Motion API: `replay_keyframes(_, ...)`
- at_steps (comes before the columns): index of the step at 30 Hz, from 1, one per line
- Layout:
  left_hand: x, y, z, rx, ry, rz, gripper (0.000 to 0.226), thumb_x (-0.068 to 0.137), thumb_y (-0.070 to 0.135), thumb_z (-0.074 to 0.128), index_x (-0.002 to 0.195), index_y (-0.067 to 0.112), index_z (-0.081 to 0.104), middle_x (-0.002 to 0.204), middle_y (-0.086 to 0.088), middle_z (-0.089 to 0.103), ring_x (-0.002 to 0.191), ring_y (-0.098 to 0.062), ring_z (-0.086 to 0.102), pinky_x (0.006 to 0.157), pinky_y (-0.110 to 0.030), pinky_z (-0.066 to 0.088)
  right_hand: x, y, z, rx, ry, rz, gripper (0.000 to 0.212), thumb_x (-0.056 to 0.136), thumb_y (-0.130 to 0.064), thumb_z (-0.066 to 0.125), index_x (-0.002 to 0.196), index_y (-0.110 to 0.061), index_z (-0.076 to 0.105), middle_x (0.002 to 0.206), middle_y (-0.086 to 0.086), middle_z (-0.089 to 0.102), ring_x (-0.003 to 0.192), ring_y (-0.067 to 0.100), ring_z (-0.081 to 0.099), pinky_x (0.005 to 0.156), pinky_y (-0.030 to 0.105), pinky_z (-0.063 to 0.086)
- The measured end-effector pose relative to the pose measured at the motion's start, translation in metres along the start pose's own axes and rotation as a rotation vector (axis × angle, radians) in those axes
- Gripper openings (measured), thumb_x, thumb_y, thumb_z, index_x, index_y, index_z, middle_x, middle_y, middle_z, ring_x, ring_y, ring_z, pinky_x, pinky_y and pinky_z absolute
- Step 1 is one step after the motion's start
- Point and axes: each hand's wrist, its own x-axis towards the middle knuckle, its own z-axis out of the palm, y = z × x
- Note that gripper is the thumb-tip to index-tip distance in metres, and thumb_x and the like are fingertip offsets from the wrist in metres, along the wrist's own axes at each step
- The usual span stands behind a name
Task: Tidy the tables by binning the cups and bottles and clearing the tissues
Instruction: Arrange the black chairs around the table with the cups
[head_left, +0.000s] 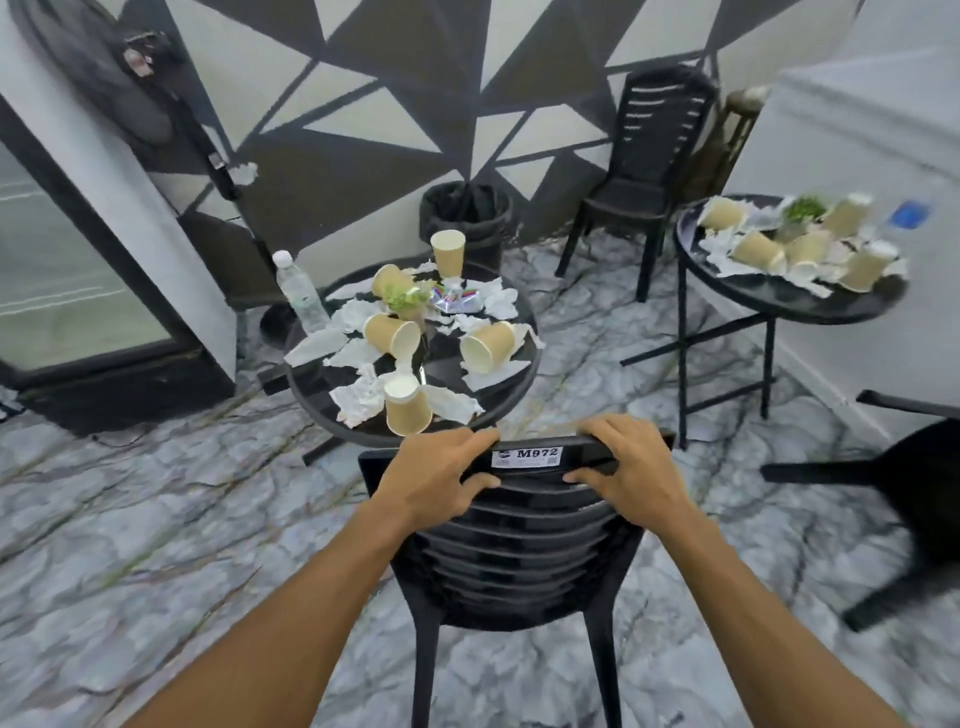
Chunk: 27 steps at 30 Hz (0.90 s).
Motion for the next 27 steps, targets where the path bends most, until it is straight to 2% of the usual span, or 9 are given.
replay_keyframes(4,0.008,-0.015,0.011,0.077,0.102,0.066,0.055,0.085,0.048,0.074,0.129,0.018,0.06,0.093,0.007,0.068,0.078,-0.015,0.064,0.057,-0.027,0.047,0.013,0.008,0.004,-0.026,0.021,-0.019,0.051,0.074,-0.047,0.082,0.111,-0.02,0.059,0.101,-0.004,0.057,0.094,0.022,0.053,0.081,0.032,0.035)
replay_keyframes(8,0.021,-0.032,0.011,0.089,0.14,0.087,0.057,0.083,0.049,0.075,0.128,0.02,0.056,0.086,0.006,0.064,0.072,-0.017,0.058,0.055,-0.028,0.044,0.026,0.014,0.011,0.022,0.098,-0.038,0.053,0.074,-0.048,0.082,0.111,-0.019,0.058,0.099,-0.007,0.056,0.092,0.017,0.051,0.079,0.033,0.037)
replay_keyframes(13,0.036,-0.048,0.012,0.075,0.072,0.064,0.065,0.082,0.054,0.074,0.133,0.023,0.049,0.084,0.004,0.063,0.071,-0.017,0.059,0.054,-0.027,0.042,0.051,0.033,0.014,0.043,0.124,-0.113,0.057,0.074,-0.052,0.08,0.114,-0.019,0.059,0.098,-0.006,0.06,0.091,0.019,0.056,0.08,0.036,0.044)
replay_keyframes(16,0.051,-0.057,0.012,0.12,0.003,0.012,0.061,0.087,0.062,0.059,0.133,0.025,0.047,0.085,0.005,0.062,0.07,-0.019,0.059,0.049,-0.031,0.042,0.067,0.046,0.015,0.048,0.152,-0.171,0.054,0.079,-0.054,0.076,0.116,-0.018,0.06,0.095,-0.005,0.06,0.088,0.019,0.055,0.082,0.031,0.041)
replay_keyframes(18,0.06,-0.061,0.013,0.123,-0.016,-0.019,0.06,0.088,0.063,0.053,0.134,0.024,0.049,0.09,0.006,0.064,0.077,-0.017,0.06,0.052,-0.032,0.046,0.08,0.056,0.017,0.069,0.153,-0.209,0.053,0.08,-0.053,0.075,0.117,-0.018,0.06,0.094,-0.004,0.061,0.087,0.02,0.057,0.081,0.032,0.043)
replay_keyframes(21,0.072,-0.061,0.01,0.095,-0.027,-0.08,0.059,0.087,0.059,0.056,0.133,0.023,0.049,0.094,0.003,0.069,0.078,-0.02,0.064,0.058,-0.034,0.052,0.1,0.066,0.019,0.122,0.157,-0.242,0.055,0.076,-0.049,0.081,0.117,-0.018,0.06,0.095,-0.003,0.063,0.089,0.019,0.058,0.078,0.037,0.048)
replay_keyframes(27,0.072,-0.042,-0.001,0.156,0.018,-0.1,0.055,0.085,0.051,0.066,0.128,0.019,0.052,0.084,0.004,0.066,0.066,-0.019,0.06,0.048,-0.031,0.048,0.114,0.073,0.019,0.17,0.172,-0.349,0.056,0.074,-0.044,0.084,0.117,-0.019,0.058,0.094,-0.002,0.062,0.09,0.015,0.054,0.078,0.034,0.044)
